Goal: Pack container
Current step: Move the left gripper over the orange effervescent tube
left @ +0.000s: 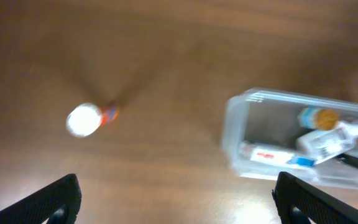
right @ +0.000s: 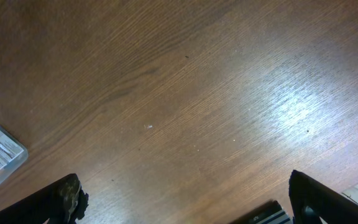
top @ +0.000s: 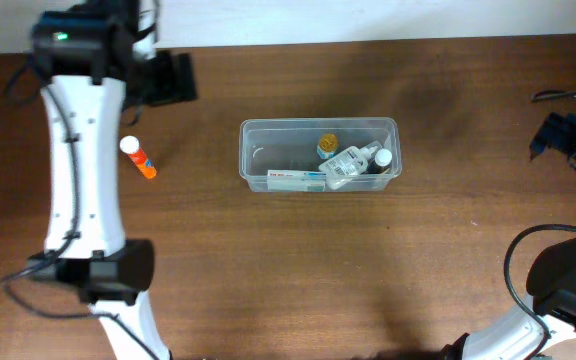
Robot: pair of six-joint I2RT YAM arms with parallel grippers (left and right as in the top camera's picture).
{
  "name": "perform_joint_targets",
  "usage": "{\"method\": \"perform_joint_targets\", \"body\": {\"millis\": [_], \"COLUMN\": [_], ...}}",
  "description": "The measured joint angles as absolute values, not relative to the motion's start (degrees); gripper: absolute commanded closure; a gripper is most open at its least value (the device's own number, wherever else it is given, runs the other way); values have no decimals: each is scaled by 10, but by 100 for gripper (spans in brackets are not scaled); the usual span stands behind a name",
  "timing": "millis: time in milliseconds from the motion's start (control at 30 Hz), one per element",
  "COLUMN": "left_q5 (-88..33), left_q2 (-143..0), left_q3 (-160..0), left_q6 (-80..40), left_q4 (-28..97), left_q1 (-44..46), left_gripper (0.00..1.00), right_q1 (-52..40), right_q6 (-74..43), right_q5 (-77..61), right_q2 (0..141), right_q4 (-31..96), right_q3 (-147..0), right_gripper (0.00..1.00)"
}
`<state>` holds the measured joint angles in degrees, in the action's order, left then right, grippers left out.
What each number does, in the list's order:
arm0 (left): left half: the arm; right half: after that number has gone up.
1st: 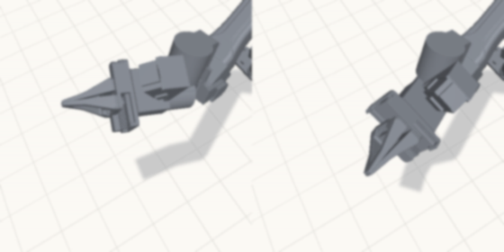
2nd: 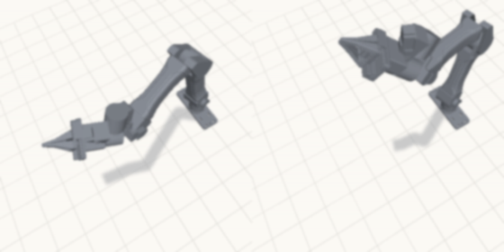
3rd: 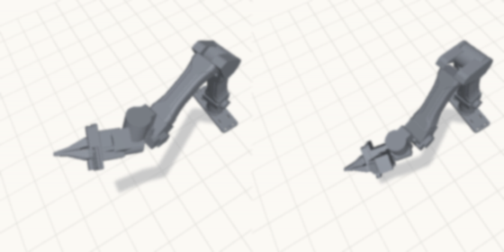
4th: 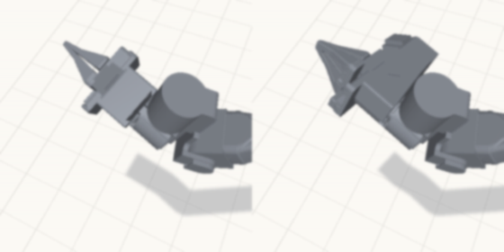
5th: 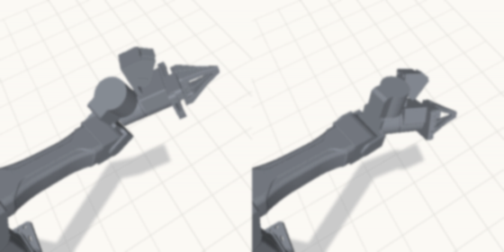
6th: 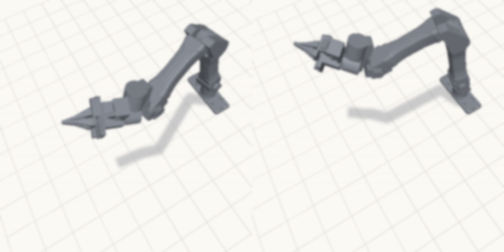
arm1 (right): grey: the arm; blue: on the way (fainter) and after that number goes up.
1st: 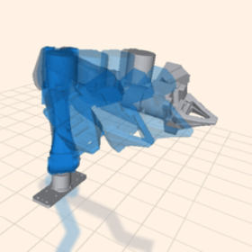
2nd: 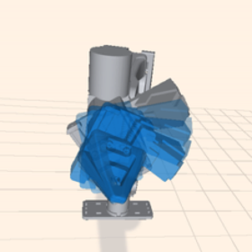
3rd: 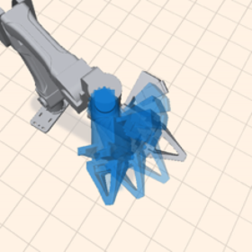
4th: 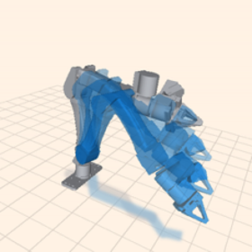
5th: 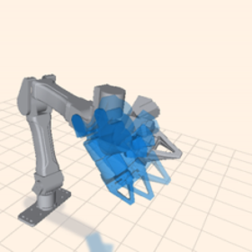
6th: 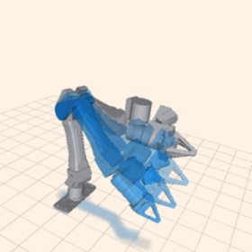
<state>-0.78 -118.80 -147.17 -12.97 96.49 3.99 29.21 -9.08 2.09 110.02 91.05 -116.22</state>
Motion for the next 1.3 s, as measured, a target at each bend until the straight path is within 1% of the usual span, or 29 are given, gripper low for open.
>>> {"method": "perform_joint_targets", "body": {"millis": [200, 400, 533, 733, 1033, 1300], "left_q5": [-6, 3, 9, 13, 13, 13], "left_q2": [-1164, -1169, -1169, -1169, -1177, -1209], "left_q3": [-1320, -1220, -1200, -1173, -1172, -1172], "left_q6": [-128, -128, -128, -115, -77, -61], "left_q4": [961, 899, 862, 843, 794, 790], "left_q1": [-1, -28, -56, -88, -88, -87], "left_gripper": [1, 1, 1, 1, 1, 1], "right_q1": [292, 292, 292, 292, 292, 292], "right_q6": [-90, -91, -91, -91, -91, -91], "right_q5": [21, 21, 21, 21, 21, 21], "right_q2": [1100, 1100, 1100, 1100, 1100, 1100], "right_q4": [910, 910, 910, 910, 910, 910], "right_q3": [-1162, -1162, -1162, -1162, -1162, -1162], "right_gripper": [2, 2, 2, 2, 2, 2]}}
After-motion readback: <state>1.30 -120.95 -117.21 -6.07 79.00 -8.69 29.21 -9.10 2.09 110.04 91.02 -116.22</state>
